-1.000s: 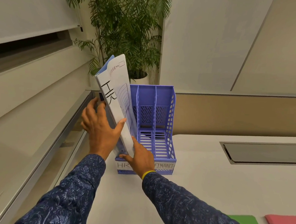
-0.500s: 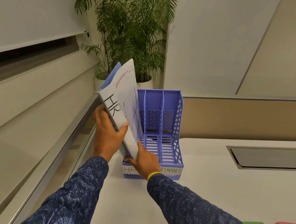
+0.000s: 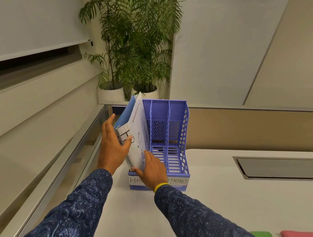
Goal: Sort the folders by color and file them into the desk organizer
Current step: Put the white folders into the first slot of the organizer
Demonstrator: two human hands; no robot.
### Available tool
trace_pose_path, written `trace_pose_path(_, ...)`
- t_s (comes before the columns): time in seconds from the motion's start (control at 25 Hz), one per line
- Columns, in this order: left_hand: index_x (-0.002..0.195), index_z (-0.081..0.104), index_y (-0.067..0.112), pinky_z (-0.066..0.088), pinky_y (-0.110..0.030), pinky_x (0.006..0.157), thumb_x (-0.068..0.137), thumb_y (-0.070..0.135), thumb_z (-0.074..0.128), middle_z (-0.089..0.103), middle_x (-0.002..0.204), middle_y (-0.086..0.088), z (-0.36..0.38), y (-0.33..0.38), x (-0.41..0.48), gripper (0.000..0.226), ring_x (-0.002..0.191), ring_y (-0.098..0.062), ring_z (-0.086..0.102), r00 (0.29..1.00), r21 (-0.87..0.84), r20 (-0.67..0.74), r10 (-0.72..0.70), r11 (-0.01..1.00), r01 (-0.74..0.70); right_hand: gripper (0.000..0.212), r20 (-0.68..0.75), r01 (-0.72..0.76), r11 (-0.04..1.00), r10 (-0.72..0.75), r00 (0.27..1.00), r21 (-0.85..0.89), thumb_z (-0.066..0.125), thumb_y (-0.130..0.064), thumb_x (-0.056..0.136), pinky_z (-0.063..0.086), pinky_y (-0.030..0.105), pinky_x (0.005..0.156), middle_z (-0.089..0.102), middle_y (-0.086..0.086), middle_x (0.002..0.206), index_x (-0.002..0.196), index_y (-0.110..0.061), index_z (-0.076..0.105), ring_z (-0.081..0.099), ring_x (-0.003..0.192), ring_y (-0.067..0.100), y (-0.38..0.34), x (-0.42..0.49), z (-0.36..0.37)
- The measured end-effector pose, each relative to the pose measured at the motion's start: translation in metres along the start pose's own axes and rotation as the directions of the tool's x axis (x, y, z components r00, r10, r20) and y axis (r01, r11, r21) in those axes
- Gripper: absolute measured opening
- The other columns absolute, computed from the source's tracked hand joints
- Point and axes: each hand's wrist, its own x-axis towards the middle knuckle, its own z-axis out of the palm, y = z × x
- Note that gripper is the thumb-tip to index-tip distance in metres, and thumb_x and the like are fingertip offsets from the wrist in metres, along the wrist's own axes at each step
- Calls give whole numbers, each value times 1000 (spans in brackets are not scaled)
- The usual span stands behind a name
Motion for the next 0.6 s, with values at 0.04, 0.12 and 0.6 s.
trace_pose_path(0.04,145,14,45,47,-13,75,84,24,74,31,147,9,-2,-2,-3,88,120,1,37,1000,-4,11,-15,1000,15,93,4,0,1000,0,1000,-6,48,-73,85,38,46,111,32,5,158,154,-18,18,38,139,28,0,-3,-3)
trace_pose_path(0.12,146,13,41,48,-15,77,85,22,73,30,149,6,-7,-5,-13,88,122,-1,37,999,8,24,-44,999,44,93,4,1,1000,-1,1000,-14,46,-74,86,33,46,115,28,5,160,155,-18,17,31,144,26,1,-11,-10)
trace_pose_path(0.6,152,15,24,37,-55,111,82,42,74,22,160,-6,-31,-22,-144,93,143,-30,31,953,316,241,-181,944,100,85,-36,6,996,-9,999,-91,53,-66,87,37,43,113,39,2,152,152,-20,25,40,135,23,21,-133,-30)
